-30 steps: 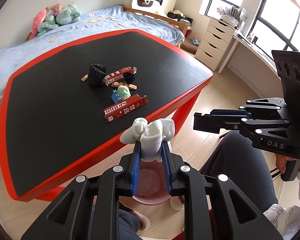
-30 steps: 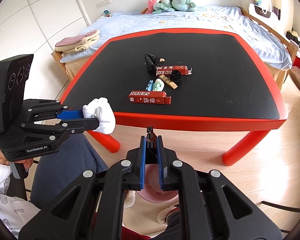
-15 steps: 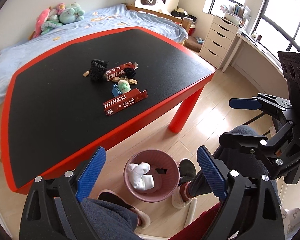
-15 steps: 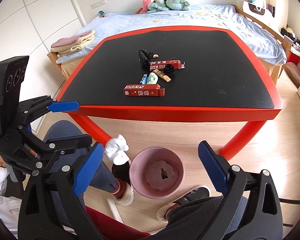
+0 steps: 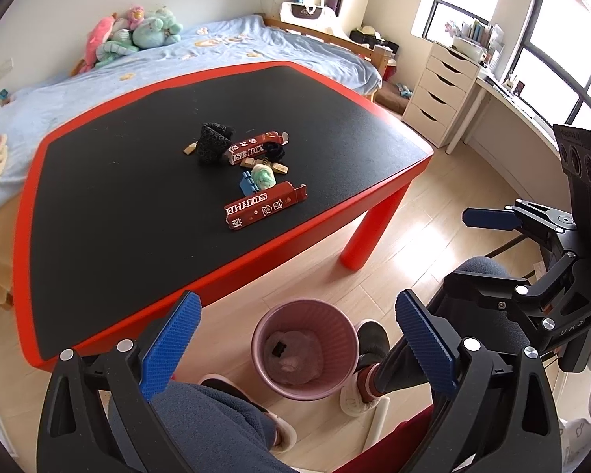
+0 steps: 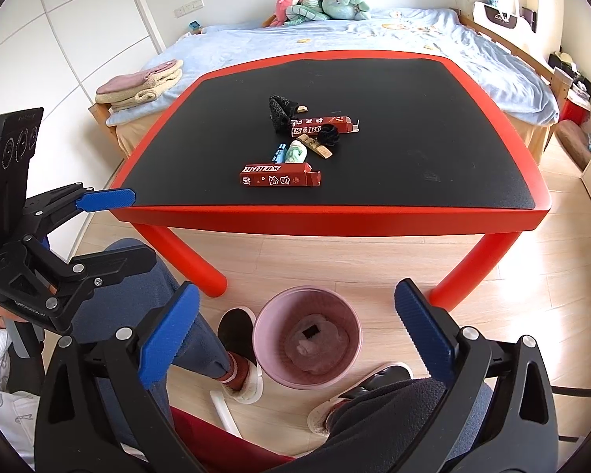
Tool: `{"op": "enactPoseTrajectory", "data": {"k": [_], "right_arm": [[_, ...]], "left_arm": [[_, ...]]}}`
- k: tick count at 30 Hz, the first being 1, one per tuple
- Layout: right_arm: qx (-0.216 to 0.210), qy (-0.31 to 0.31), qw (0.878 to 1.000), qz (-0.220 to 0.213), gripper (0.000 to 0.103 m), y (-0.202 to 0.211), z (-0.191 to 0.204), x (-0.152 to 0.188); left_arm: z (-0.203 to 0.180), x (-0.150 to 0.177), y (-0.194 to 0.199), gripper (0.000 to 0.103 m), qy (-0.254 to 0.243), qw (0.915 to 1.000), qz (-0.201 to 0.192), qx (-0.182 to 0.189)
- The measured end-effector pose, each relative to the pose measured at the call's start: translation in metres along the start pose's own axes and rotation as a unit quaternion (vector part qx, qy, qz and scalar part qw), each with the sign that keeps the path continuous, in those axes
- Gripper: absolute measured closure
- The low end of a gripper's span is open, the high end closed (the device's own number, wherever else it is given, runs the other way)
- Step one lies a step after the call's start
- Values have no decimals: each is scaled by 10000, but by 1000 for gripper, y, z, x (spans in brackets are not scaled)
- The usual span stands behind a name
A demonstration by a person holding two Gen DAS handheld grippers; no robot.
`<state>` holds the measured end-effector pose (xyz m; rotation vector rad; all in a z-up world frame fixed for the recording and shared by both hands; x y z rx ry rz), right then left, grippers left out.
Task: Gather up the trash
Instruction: 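Open the left tool to drop the sock into the wastebasket, then grasp the red box with the left tool while the right tool grasps the black sock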
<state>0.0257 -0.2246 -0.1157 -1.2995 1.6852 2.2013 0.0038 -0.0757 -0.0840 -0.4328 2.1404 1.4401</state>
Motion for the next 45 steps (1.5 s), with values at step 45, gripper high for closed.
{"op": "enactPoseTrajectory", "data": {"k": [45], "right_arm": [[95, 25, 9999, -75, 5, -49, -23, -92]], "left_arm": [[42, -48, -35, 8, -224, 9993, 216, 229]]}}
Point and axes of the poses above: each gripper's, at about its wrist camera, not at the fingertips, and y roughly against the way its jaws point, z to its left, x to its underside, the point moved 5 cm from there along -y, roughly the way its jaws point, and after that the axes turned 11 degrees about x, right-handed, at the moved point
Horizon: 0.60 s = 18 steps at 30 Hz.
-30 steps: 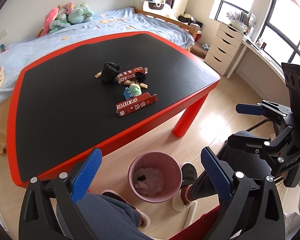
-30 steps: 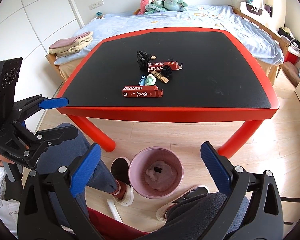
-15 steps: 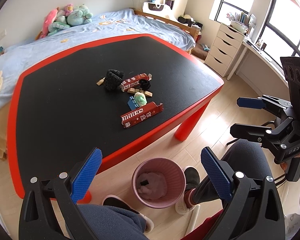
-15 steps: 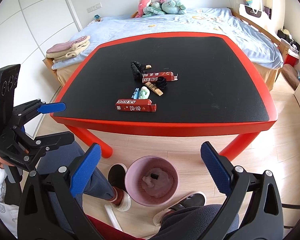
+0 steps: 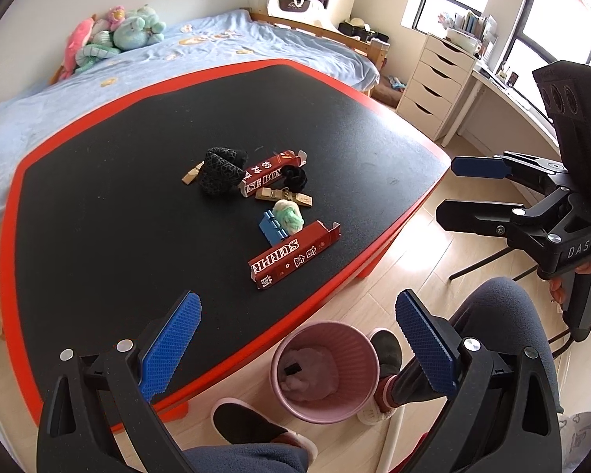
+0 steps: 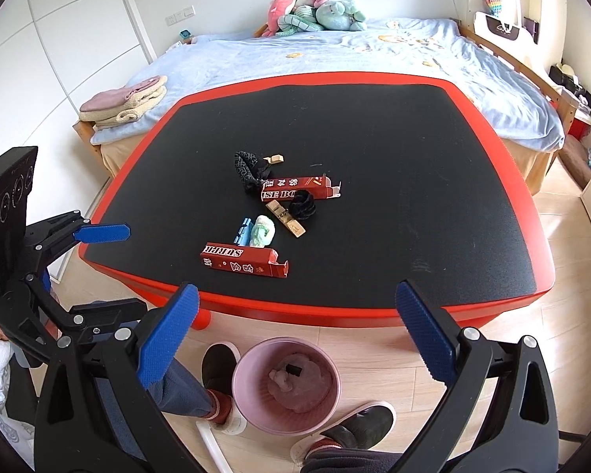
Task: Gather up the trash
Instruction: 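Grasp the red box with the left tool while the right tool grasps the black sock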
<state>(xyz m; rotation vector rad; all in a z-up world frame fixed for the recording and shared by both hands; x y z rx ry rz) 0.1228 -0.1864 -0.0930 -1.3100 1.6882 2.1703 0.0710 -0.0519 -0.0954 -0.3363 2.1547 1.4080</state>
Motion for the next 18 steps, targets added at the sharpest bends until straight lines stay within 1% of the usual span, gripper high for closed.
{"op": "enactPoseTrajectory", "data": {"k": [9, 18], "right_arm": [[-1, 15, 9999, 163, 5, -44, -1, -22], [-79, -38, 9996, 275, 5, -86, -2, -38]], "left_arm": [[17, -8, -28, 8, -101, 9994, 229, 244], [30, -16, -53, 8, -211, 9981, 357, 454]]}}
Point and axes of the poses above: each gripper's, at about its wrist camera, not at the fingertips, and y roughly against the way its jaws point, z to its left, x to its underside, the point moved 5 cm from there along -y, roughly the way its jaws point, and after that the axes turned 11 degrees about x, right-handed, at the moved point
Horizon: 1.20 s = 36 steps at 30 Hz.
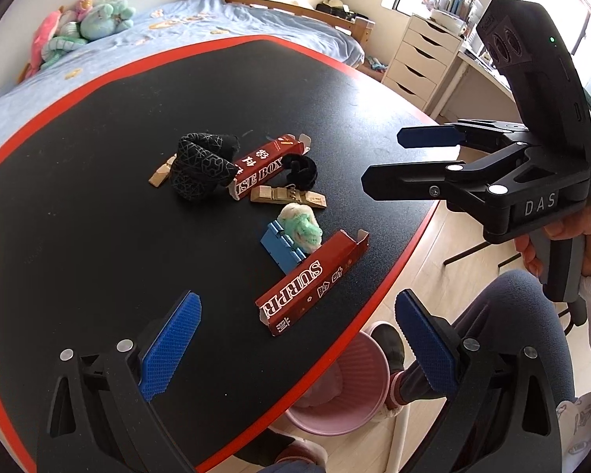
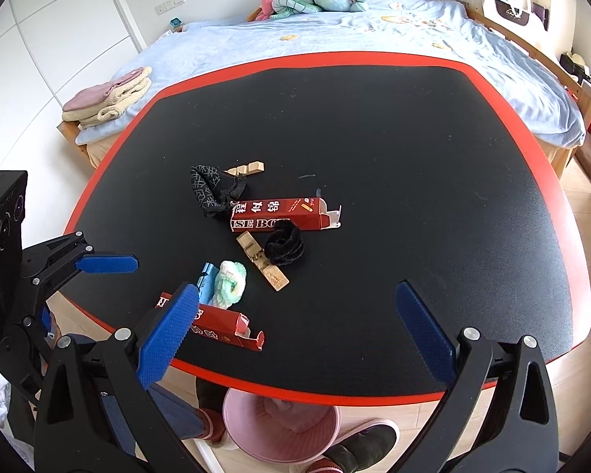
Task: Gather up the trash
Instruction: 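Grasp the red box with the left tool while the right tool grasps the black sock, then carry the red box and black sock over the wastebasket with both tools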
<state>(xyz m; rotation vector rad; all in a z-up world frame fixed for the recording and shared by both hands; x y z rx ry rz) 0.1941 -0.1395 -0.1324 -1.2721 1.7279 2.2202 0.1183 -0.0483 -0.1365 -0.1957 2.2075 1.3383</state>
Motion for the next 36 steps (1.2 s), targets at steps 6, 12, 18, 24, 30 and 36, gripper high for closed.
{"op": "enactPoseTrajectory", "data": {"k": [6, 12, 18, 24, 30, 36], "right_arm": [[-99, 26, 9999, 50, 5, -20, 3, -8], [-169, 136, 9997, 136, 27, -36, 9, -11], [-218, 260, 9992, 188, 49, -46, 17, -12], [-246, 311, 9990, 187, 67, -50, 20, -13], [-245, 336, 9991, 106, 80, -47, 23, -14], [-257, 284, 9993, 5, 81, -42, 21, -15]], "left_arm": [[1, -2, -10, 20, -144, 9998, 62, 134], [2, 0, -15, 35, -264, 9994, 122, 204], [4, 2, -18, 57, -292, 9992, 197, 202], [3, 5, -18, 74, -287, 9991, 223, 235], [1, 7, -15, 84, -264, 9990, 205, 301], [-4, 8, -13, 90, -247, 9991, 187, 305]]}}
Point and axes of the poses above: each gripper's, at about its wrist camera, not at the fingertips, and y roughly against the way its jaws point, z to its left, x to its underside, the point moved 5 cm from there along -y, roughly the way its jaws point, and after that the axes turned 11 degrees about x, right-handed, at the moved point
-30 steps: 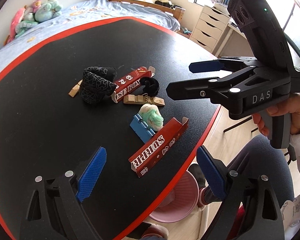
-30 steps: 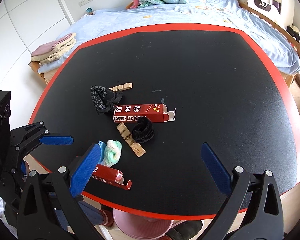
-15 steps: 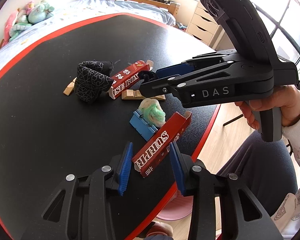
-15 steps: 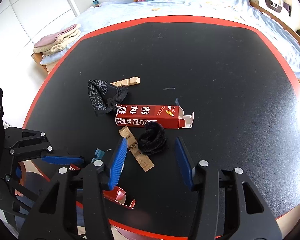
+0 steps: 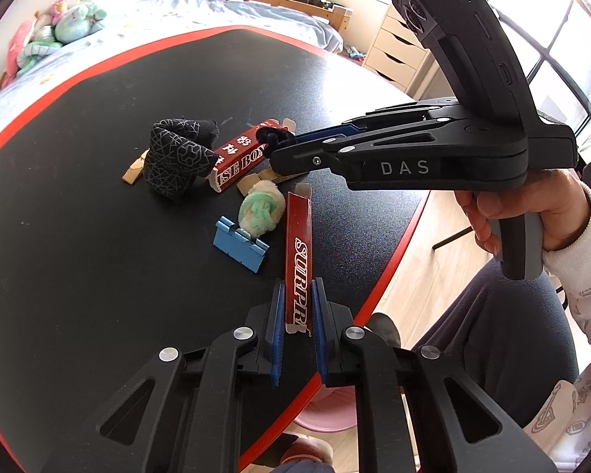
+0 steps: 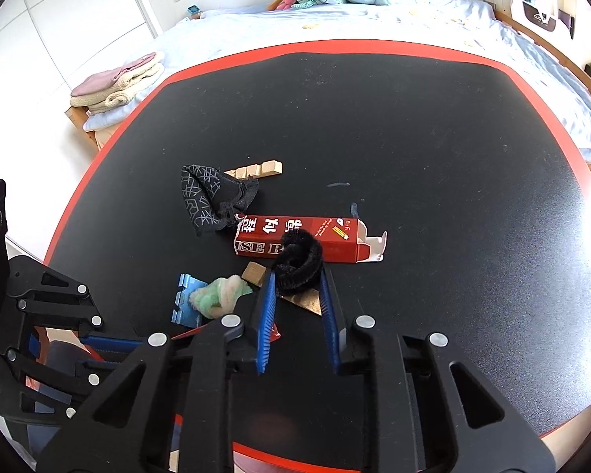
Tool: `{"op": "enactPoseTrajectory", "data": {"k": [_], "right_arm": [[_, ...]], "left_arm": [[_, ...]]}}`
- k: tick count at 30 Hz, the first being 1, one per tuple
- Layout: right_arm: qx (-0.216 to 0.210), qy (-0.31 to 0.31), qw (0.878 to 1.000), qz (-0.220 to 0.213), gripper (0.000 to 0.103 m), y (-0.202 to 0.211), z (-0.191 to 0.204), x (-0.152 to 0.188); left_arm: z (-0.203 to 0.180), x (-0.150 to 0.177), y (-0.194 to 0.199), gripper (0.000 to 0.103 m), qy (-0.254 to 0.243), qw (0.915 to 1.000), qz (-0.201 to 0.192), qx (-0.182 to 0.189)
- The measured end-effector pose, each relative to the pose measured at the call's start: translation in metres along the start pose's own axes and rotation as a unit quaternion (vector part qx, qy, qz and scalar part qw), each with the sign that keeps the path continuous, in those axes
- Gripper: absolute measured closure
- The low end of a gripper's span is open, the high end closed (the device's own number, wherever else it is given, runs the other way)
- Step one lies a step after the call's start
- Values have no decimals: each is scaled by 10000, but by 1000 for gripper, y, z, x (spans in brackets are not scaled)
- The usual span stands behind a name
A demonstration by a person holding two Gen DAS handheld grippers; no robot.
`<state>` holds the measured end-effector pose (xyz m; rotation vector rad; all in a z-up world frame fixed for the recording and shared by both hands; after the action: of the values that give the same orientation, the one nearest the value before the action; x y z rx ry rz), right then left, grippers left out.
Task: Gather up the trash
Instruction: 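Carry the red box and black sock over the wastebasket with both tools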
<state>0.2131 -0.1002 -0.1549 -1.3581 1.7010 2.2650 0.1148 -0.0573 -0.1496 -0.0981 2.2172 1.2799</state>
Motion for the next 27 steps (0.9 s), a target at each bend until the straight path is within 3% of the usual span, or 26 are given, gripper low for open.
{"op": "enactPoseTrajectory", "data": {"k": [15, 27], "right_arm": [[135, -89, 9994, -300, 82, 49, -6, 3], [185, -42, 9987, -470, 82, 115, -2, 40]], "left_arm": [[-27, 3, 25, 90, -45, 9997, -237, -80], [-63, 13, 58, 90, -53, 9986, -456, -270]]}}
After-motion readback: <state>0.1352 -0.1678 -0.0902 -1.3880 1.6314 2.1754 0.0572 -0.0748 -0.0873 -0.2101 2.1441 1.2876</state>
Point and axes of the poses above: each gripper's, at about its wrist camera, not at the fingertips, and y roughly against the way its jaws point, z to its left, x to its underside, the point moved 5 cm from there along -y, roughly the way its jaws point, and after that the axes turned 11 degrees about x, right-handed, at the moved point
